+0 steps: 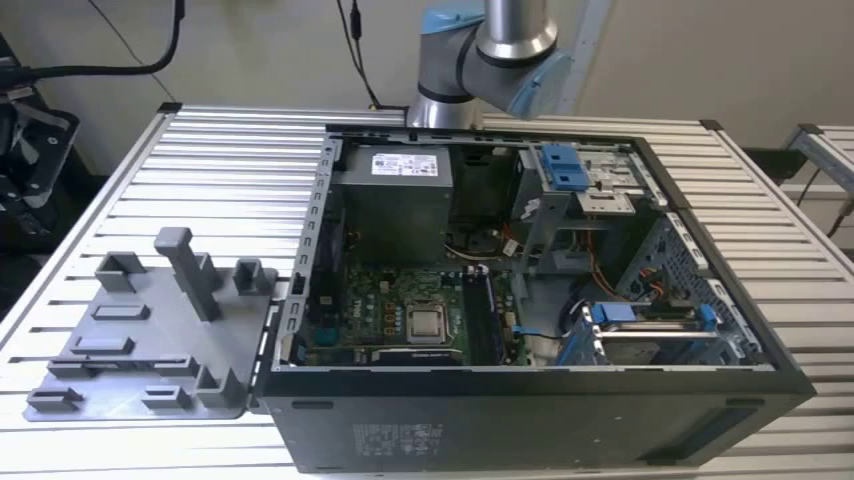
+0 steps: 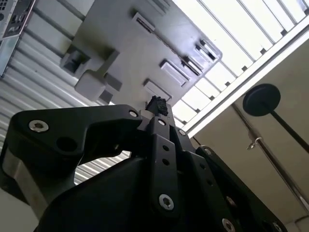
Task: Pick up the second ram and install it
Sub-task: 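Pick up the second ram and move it above second insertion slot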
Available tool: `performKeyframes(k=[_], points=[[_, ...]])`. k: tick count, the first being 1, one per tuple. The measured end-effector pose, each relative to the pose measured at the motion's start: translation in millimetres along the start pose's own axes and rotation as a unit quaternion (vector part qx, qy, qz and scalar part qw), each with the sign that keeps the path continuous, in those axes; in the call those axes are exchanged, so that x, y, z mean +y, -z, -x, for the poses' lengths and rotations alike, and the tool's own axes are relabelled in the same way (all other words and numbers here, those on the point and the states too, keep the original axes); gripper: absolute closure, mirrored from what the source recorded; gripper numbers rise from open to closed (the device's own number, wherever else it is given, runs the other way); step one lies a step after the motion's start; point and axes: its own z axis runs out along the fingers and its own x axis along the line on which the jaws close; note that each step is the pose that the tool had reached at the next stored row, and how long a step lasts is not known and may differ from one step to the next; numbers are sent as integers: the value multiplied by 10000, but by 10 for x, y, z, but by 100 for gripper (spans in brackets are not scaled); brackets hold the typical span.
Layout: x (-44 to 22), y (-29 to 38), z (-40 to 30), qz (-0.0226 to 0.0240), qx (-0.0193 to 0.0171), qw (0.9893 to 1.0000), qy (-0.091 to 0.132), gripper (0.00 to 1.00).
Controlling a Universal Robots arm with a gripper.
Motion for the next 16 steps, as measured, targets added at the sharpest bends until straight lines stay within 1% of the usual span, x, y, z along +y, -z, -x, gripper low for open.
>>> performKeyframes(k=[5,9,16], points=[[0,0,0,3,9,9998,180,89],[0,0,0,5,17,9995,317,89],[0,0,0,9,30,9983,578,89]])
